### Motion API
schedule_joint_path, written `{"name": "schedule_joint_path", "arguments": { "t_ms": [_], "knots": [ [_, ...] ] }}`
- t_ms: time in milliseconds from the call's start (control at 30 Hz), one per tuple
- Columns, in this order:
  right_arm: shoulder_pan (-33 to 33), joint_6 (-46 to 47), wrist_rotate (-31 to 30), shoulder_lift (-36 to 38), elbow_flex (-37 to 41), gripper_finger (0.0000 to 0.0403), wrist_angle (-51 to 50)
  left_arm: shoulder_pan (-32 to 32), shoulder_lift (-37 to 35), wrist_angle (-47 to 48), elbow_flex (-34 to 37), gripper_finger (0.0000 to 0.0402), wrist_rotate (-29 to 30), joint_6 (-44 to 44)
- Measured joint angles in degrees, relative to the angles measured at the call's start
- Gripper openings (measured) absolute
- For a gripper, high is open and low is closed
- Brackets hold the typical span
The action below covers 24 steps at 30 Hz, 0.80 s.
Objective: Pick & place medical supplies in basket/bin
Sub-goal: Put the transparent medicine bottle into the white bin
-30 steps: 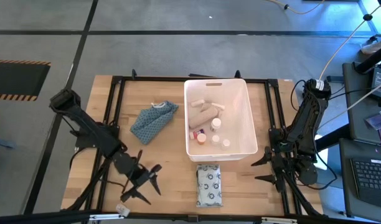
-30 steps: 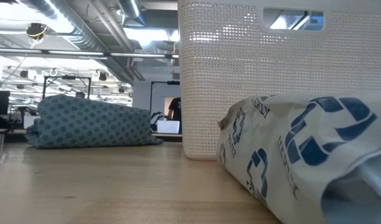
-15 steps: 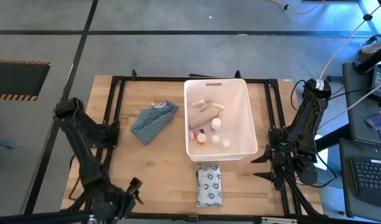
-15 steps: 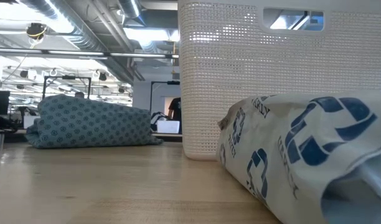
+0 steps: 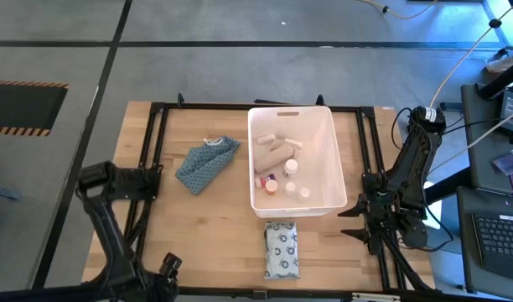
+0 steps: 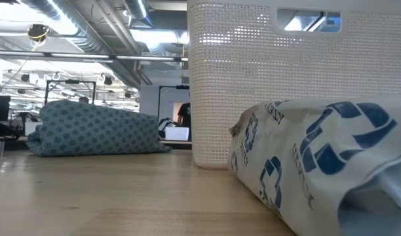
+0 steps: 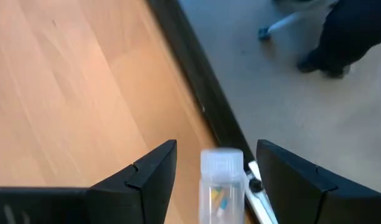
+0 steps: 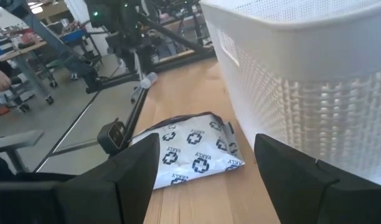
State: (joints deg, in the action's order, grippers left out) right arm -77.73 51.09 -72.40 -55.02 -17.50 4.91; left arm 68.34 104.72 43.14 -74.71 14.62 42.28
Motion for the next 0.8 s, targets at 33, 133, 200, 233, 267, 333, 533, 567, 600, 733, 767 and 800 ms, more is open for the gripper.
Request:
{"name": "schedule_joint_path", "arguments": {
  "t_ms": [33,133,200,233,267,333,533,567,600,733,767,800],
  "knots": [
    [0.0,0.0,0.0,0.0,0.0,0.0264,0.0,0.0,0.9,1.1,-0.8,0.0214,-0.7,0.9],
    [0.0,0.1,0.0,0.0,0.0,0.0264,0.1,0.0,2.5,1.9,-2.0,0.0214,-2.1,2.4],
    [0.0,0.6,0.0,0.0,0.0,0.0264,0.1,0.0,3.0,1.6,-2.5,0.0214,-2.2,3.2],
    [0.0,1.0,0.0,0.0,0.0,0.0264,0.1,0.0,3.2,1.7,-2.5,0.0214,-2.4,3.7],
    [0.0,1.2,0.0,0.0,0.0,0.0264,0.1,0.0,3.5,1.7,-2.5,0.0214,-2.7,4.2],
    [0.0,1.3,0.0,0.0,0.0,0.0264,0.1,0.0,4.3,1.7,-2.5,0.0214,-4.4,5.3],
    [0.0,1.2,0.0,0.0,0.0,0.0264,0.0,-0.1,7.1,1.9,-2.5,0.0214,-6.4,5.7],
    [0.0,1.2,0.0,0.0,0.0,0.0264,0.0,-0.1,7.5,1.9,-2.5,0.0214,-6.4,5.9],
    [0.0,1.2,0.0,0.0,0.0,0.0264,0.0,-0.1,7.9,1.9,-2.5,0.0214,-6.4,6.1],
    [0.0,1.2,0.0,0.0,0.0,0.0264,-0.1,-0.1,9.7,2.0,-2.5,0.0214,-7.3,6.5],
    [0.0,1.2,0.0,0.0,0.0,0.0264,-0.1,-0.1,10.1,2.1,-2.5,0.0214,-7.3,6.5],
    [0.0,1.2,0.0,0.0,0.0,0.0264,-0.1,-0.1,10.3,2.1,-2.5,0.0214,-7.5,6.7]
  ]
}}
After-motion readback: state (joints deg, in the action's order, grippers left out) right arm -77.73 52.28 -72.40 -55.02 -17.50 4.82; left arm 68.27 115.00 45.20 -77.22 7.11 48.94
